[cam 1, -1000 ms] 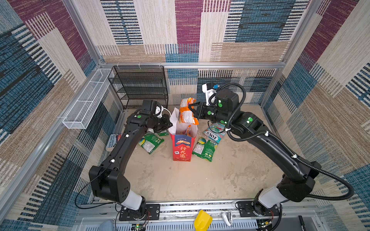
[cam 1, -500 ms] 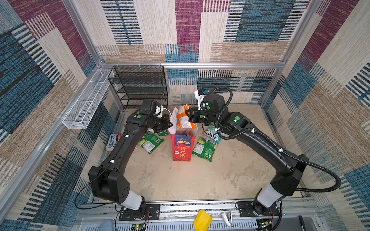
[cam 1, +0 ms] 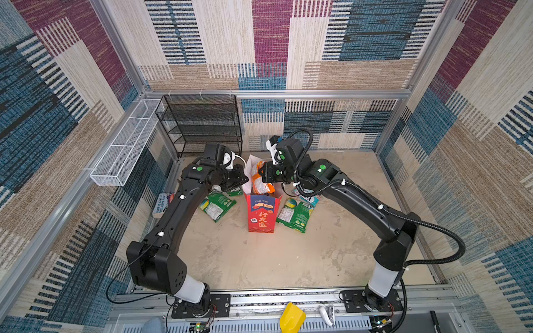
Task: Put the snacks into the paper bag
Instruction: 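Lower the orange bag into the paper bag and open the right gripper, then withdraw the right gripper from the bag toward the teal FOX'S packet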
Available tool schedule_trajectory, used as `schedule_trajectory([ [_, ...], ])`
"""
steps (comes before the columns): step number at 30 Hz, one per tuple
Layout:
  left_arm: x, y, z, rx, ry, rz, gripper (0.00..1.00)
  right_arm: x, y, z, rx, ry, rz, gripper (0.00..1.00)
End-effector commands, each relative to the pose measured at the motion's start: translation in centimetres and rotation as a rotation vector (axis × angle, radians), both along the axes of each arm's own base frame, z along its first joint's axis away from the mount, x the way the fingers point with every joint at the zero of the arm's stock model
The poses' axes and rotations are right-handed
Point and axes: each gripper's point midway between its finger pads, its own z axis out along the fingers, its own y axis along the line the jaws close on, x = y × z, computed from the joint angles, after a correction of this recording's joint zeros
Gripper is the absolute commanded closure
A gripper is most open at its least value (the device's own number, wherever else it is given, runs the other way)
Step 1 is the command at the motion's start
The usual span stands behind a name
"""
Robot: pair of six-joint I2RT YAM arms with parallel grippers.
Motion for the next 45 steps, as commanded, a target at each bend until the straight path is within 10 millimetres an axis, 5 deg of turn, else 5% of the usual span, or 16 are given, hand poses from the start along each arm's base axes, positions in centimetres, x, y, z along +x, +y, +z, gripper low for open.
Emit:
schedule_trajectory([
  [1,0.3,-0.2,0.8,-0.016,-0.029,-0.008,1.00,0.0,0.7,0.3,0.012,-0.006,0.025,0.99],
  [9,0.2,-0.2,0.8,-0.014,-0.030,-0.003,1.00,0.2,1.6,-1.4,-0.014,0.028,0.041,0.88],
  [18,0.3,0.1,0.5,-0.002,-0.025,0.008,1.00,-0.3,1.8,2.7,0.028,-0.039,0.087,0.63],
  [36,0.2,0.7,-0.1,0.034,0.000,0.029,1.00,-1.5,-3.4,10.3,0.016,-0.204,0.030,0.17],
  [45,0.2,0.9,-0.2,0.050,0.000,0.037,1.00,-1.1,-8.5,10.5,0.028,-0.194,-0.043,0.09],
])
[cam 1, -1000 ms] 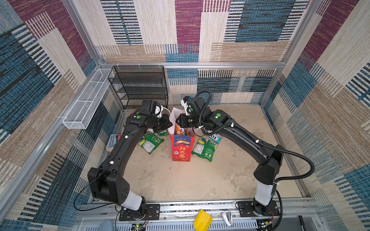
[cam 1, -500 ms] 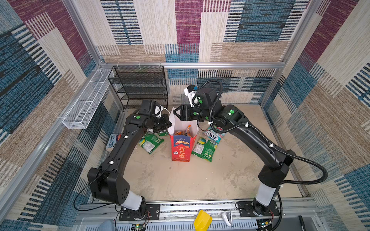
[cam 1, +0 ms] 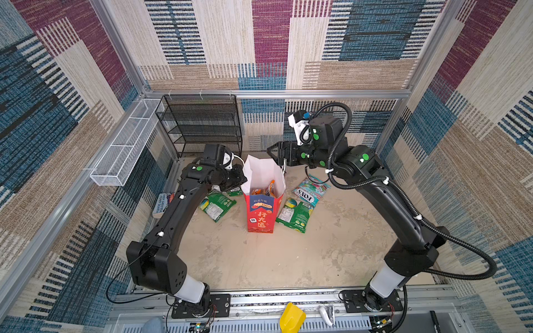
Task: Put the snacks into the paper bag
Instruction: 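Withdraw the right gripper from the bag toward the teal FOX'S packet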
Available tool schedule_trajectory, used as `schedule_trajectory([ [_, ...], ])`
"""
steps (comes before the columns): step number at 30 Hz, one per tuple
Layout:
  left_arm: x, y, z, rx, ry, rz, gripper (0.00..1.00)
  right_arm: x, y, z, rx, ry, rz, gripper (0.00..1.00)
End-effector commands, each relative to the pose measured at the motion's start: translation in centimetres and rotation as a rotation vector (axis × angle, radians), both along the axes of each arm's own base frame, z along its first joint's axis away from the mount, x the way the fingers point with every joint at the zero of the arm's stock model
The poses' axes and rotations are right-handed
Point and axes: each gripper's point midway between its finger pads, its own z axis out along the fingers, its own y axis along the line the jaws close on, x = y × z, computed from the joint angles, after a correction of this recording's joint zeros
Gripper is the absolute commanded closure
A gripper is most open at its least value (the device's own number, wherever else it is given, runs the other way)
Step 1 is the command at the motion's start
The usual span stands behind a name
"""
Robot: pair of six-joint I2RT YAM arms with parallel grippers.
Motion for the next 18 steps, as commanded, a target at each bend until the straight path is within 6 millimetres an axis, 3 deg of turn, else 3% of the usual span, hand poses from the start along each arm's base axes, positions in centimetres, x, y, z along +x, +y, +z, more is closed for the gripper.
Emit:
schedule_trajectory([
  [1,-0.1,0.3,0.1,0.013,-0.002,0.007,1.00,-0.7,-1.2,0.3,0.012,-0.010,-0.013,0.09],
  [5,0.0,0.5,0.2,0.026,-0.009,0.014,1.00,-1.2,-4.1,0.4,0.003,-0.027,-0.086,0.04],
  [11,0.0,0.5,0.0,0.029,-0.001,0.013,1.00,-1.5,-10.2,-0.8,0.059,-0.061,-0.212,0.00],
  [15,0.0,0.6,0.1,0.037,-0.008,0.013,1.00,-0.6,-14.1,-4.1,0.102,-0.055,-0.293,0.00],
  [18,0.0,0.6,0.0,0.037,-0.003,0.013,1.00,1.0,-16.6,-7.9,0.111,-0.007,-0.356,0.02],
])
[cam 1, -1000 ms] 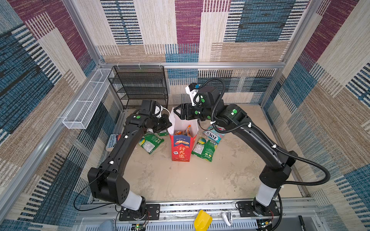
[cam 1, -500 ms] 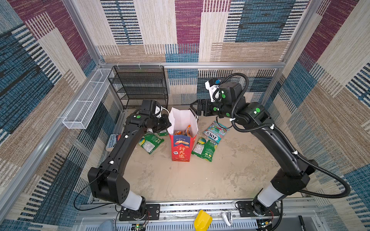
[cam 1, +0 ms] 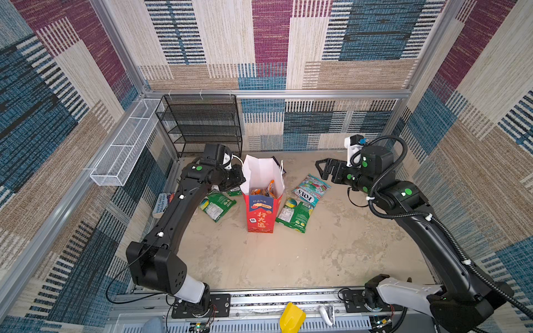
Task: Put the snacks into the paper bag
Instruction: 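Withdraw the right gripper from the bag toward the teal FOX'S packet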
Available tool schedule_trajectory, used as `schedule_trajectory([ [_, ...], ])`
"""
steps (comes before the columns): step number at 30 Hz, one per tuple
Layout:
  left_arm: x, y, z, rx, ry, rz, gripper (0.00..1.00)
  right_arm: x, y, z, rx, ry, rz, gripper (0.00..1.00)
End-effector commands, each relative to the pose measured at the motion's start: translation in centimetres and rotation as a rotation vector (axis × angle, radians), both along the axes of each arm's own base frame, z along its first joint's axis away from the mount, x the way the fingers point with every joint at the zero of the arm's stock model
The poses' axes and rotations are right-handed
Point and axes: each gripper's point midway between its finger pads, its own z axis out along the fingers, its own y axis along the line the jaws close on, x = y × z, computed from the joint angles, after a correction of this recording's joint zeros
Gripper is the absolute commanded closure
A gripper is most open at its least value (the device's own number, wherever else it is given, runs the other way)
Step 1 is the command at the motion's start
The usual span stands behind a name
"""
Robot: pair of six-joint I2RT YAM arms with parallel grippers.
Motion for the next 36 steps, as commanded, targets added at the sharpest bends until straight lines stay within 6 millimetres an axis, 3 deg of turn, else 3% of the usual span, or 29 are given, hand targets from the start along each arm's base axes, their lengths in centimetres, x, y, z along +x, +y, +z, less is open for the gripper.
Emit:
schedule_trajectory([
  [1,0.1,0.1,0.1,0.012,-0.007,-0.005,1.00,1.8,-1.2,-1.2,0.088,-0.034,-0.025,0.03],
  [3,0.1,0.0,-0.1,0.010,-0.004,-0.009,1.00,2.9,-2.5,-4.6,0.121,0.005,-0.037,0.04],
  [8,0.1,-0.1,0.2,0.000,-0.006,-0.016,1.00,5.5,-5.6,-11.0,0.183,0.082,-0.087,0.05],
  [12,0.0,-0.3,0.3,-0.011,-0.004,-0.021,1.00,7.5,-7.9,-15.6,0.235,0.163,-0.115,0.06],
  [17,-0.1,-0.6,0.4,-0.031,0.000,-0.029,1.00,9.2,-9.2,-20.2,0.267,0.240,-0.122,0.07],
  [28,0.1,-0.5,0.1,-0.023,0.004,-0.027,1.00,12.8,-10.2,-26.3,0.327,0.303,-0.078,0.07],
  [36,0.3,-0.2,-0.1,-0.032,0.014,-0.019,1.00,15.0,-9.8,-28.3,0.356,0.324,-0.037,0.09],
])
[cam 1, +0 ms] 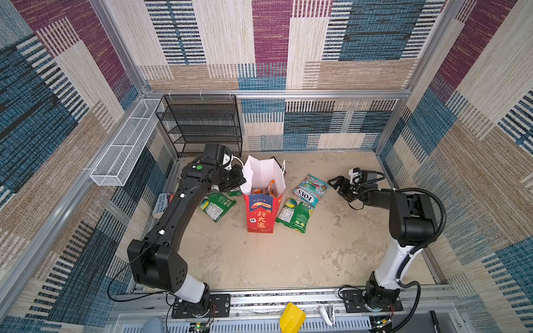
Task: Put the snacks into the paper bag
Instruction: 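Withdraw the right gripper from the bag toward the teal FOX'S packet, then lower the right gripper onto the teal FOX'S packet and grasp its edge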
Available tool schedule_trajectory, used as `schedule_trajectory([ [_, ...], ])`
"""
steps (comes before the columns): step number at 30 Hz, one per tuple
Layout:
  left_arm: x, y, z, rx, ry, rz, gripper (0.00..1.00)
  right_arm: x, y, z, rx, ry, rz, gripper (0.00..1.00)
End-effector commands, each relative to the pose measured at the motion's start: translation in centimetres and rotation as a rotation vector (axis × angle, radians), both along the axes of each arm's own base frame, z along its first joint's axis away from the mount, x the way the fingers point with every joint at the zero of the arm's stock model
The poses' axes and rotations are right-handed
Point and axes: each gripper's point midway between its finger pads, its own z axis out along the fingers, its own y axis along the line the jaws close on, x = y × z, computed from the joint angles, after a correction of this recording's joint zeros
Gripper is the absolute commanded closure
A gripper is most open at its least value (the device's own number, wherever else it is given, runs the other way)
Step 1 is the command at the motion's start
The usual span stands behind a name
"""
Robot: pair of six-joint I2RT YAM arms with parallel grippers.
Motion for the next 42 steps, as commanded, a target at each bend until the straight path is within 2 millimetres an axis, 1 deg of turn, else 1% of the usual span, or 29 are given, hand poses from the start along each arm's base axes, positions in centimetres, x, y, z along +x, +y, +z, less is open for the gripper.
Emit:
schedule_trajectory([
  [1,0.2,-0.2,0.3,-0.017,-0.008,-0.011,1.00,1.2,0.7,0.5,0.031,-0.053,0.047,0.10],
  [5,0.3,-0.2,0.5,-0.021,-0.014,-0.013,1.00,1.6,1.2,-0.8,0.074,-0.025,0.068,0.12],
  [10,0.2,-0.2,0.5,-0.028,-0.012,-0.012,1.00,1.4,2.0,-1.9,0.118,-0.001,0.092,0.12],
  [12,0.2,-0.2,0.5,-0.028,-0.012,-0.011,1.00,1.2,2.6,-2.4,0.144,0.015,0.122,0.12],
  [13,0.3,-0.2,0.4,-0.030,-0.010,-0.012,1.00,1.1,3.2,-2.8,0.159,0.033,0.141,0.14],
  [16,0.3,-0.6,0.3,-0.047,-0.003,-0.020,1.00,0.8,4.0,-4.0,0.159,0.066,0.157,0.15],
  [19,0.3,-0.5,0.3,-0.043,-0.001,-0.018,1.00,0.5,4.2,-4.3,0.157,0.067,0.158,0.16],
  [24,0.3,-0.5,0.4,-0.047,-0.005,-0.019,1.00,-0.4,5.0,-4.4,0.157,0.068,0.180,0.22],
  [26,0.3,-0.5,0.4,-0.045,-0.004,-0.017,1.00,-0.7,5.0,-4.5,0.152,0.070,0.183,0.26],
  [28,0.3,-0.5,0.5,-0.048,-0.006,-0.017,1.00,-1.0,5.1,-4.6,0.151,0.074,0.188,0.33],
  [31,0.2,-0.4,0.4,-0.046,-0.006,-0.018,1.00,-1.3,5.2,-4.7,0.158,0.080,0.197,0.47],
  [32,0.2,-0.5,0.4,-0.046,-0.006,-0.017,1.00,-1.4,5.2,-4.7,0.159,0.079,0.198,0.50],
  [34,0.2,-0.4,0.4,-0.045,-0.005,-0.017,1.00,-1.5,5.4,-4.3,0.165,0.072,0.202,0.56],
  [37,0.2,-0.4,0.4,-0.045,-0.005,-0.016,1.00,-1.7,5.5,-3.5,0.179,0.058,0.205,0.62],
  [42,0.2,-0.4,0.5,-0.046,-0.006,-0.015,1.00,-1.8,5.7,-1.6,0.213,0.034,0.200,0.82],
])
